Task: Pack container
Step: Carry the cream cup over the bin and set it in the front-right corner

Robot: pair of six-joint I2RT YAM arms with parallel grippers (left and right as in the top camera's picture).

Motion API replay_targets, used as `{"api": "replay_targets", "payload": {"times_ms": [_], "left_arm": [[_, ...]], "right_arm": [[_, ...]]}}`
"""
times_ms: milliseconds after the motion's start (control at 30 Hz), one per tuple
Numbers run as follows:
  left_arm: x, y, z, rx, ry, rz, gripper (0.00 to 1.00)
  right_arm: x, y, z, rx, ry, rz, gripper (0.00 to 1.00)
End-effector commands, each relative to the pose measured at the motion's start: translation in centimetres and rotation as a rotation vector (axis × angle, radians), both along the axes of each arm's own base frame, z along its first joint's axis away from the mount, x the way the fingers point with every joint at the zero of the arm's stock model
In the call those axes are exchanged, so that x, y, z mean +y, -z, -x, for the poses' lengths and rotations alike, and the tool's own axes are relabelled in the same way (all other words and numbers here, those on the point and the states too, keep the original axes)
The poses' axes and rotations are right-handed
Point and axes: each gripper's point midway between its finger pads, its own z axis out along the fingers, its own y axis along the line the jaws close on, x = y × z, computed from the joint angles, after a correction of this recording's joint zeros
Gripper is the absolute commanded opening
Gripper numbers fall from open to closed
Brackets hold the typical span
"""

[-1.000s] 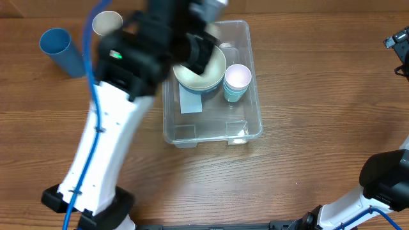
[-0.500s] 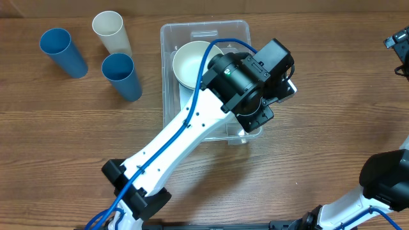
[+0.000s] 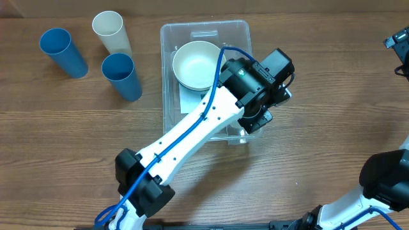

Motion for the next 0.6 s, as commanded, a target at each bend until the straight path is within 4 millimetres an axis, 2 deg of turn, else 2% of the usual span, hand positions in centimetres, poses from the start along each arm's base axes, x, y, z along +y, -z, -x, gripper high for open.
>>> {"api": "replay_targets", "payload": {"times_ms": [0,100,200,567], "left_arm": [[0.1,2.4,-0.8,-0.002,-0.02,-0.031,0.06],[0.6,4.6,-1.1,0.019,-0.031,-0.053,0.07],[1.0,5.7,-0.8,0.038,-0.033,-0.071,0.07],[-0.1,5.9,0.3,0.076,-0.007,-0.035,0.08]], "right_arm": [[-0.2,-1.9,0.2,-0.045,0.013,0.026,1.0],[-0.2,-1.9,0.2,-0.045,0.012,0.026,1.0],[-0.2,-1.9,0.2,-0.045,0.012,0.026,1.0],[-0.2,-1.9,0.2,-0.045,0.012,0.026,1.0]]}}
